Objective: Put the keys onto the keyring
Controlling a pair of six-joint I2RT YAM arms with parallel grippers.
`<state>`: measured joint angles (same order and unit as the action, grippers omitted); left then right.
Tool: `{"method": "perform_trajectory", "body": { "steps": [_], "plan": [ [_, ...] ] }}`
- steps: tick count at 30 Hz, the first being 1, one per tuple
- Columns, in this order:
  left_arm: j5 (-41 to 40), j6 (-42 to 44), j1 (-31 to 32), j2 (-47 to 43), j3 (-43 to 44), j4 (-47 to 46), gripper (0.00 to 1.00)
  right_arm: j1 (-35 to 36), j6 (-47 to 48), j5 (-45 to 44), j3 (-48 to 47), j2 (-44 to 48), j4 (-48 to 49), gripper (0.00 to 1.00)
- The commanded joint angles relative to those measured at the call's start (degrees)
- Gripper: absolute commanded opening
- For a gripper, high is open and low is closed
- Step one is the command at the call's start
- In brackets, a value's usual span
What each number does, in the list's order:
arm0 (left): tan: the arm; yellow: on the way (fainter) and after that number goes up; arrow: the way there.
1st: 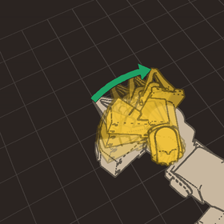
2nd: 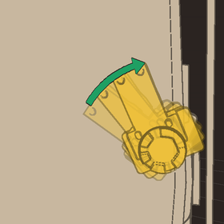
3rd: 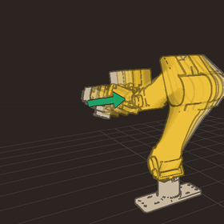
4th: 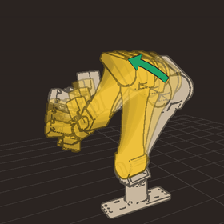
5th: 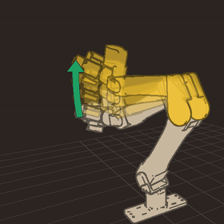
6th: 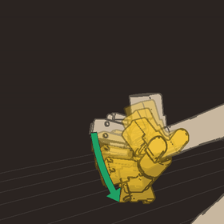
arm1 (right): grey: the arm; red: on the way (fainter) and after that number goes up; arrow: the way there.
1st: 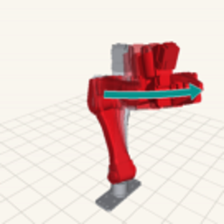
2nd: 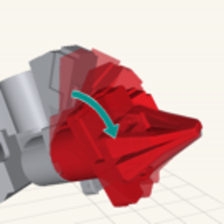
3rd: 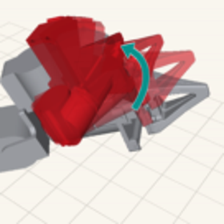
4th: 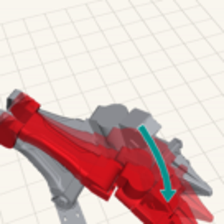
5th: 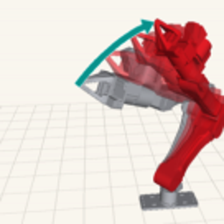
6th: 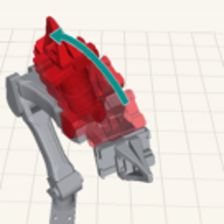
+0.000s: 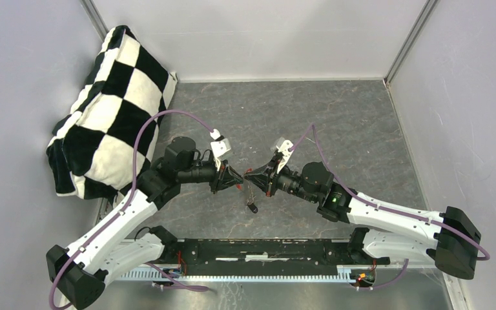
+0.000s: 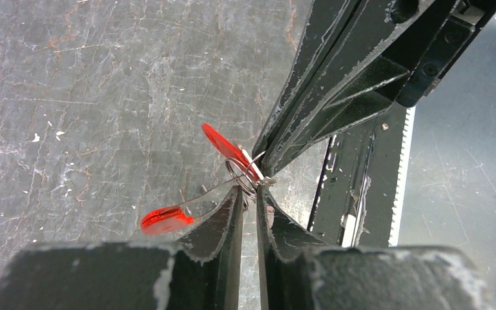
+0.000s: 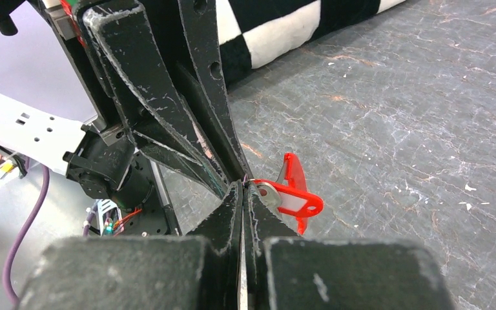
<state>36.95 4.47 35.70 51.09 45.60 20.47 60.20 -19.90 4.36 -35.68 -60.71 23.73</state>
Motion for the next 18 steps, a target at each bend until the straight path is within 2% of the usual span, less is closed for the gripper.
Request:
{"method": "perform_trajectory", "body": {
  "steps": [1,5,18],
  "plan": [
    [-1.62,2.37,-0.20,0.61,3.02,-1.38,0.18,-0.09,1.03,1.53,-1.87,1.11,4.84,0.00],
    [-1.78,3.12,-0.20,0.66,3.43,-1.21,0.02,-0.10,1.22,1.62,-1.39,1.76,4.84,0.00],
    [0.85,4.76,-0.19,-1.23,2.18,-0.51,0.02,-0.15,0.87,-2.11,1.00,4.62,3.37,0.00]
  ]
}}
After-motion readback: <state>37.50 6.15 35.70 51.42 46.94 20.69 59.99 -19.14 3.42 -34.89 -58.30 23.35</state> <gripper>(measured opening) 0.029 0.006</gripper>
